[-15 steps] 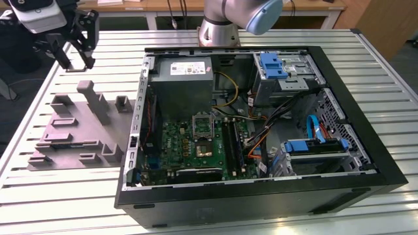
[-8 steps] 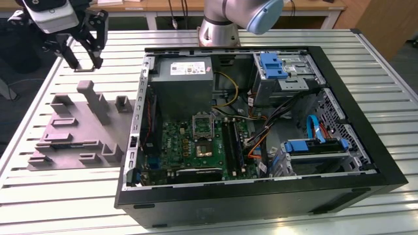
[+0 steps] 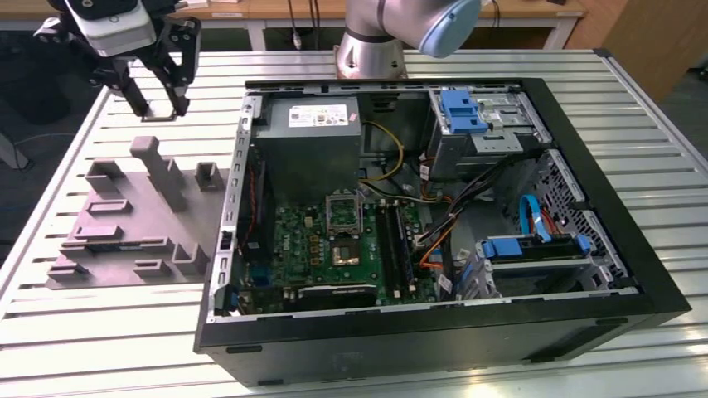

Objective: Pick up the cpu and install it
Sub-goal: 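Pick up the cpu and move it towards the insertion slot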

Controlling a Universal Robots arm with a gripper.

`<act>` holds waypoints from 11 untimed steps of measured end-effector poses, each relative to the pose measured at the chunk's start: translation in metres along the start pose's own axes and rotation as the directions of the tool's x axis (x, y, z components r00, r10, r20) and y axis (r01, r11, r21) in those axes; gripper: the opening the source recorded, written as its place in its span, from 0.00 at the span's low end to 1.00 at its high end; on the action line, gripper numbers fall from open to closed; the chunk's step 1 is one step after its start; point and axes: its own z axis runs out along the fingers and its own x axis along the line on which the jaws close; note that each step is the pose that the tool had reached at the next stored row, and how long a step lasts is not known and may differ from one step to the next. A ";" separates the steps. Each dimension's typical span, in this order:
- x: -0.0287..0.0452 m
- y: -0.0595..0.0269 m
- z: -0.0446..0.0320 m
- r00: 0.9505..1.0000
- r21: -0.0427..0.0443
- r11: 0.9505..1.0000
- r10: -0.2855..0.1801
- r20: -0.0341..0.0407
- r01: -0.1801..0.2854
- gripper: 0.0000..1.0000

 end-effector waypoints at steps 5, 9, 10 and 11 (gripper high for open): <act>-0.0002 0.0000 0.0000 1.000 0.000 1.000 0.000 0.000 0.000 0.47; 0.0003 0.0000 0.0000 1.000 0.000 1.000 0.000 0.000 0.000 0.47; 0.0004 0.0000 0.0000 1.000 0.000 1.000 0.000 0.000 0.000 0.47; 0.0006 0.0000 0.0000 1.000 0.000 1.000 0.000 0.000 0.000 0.47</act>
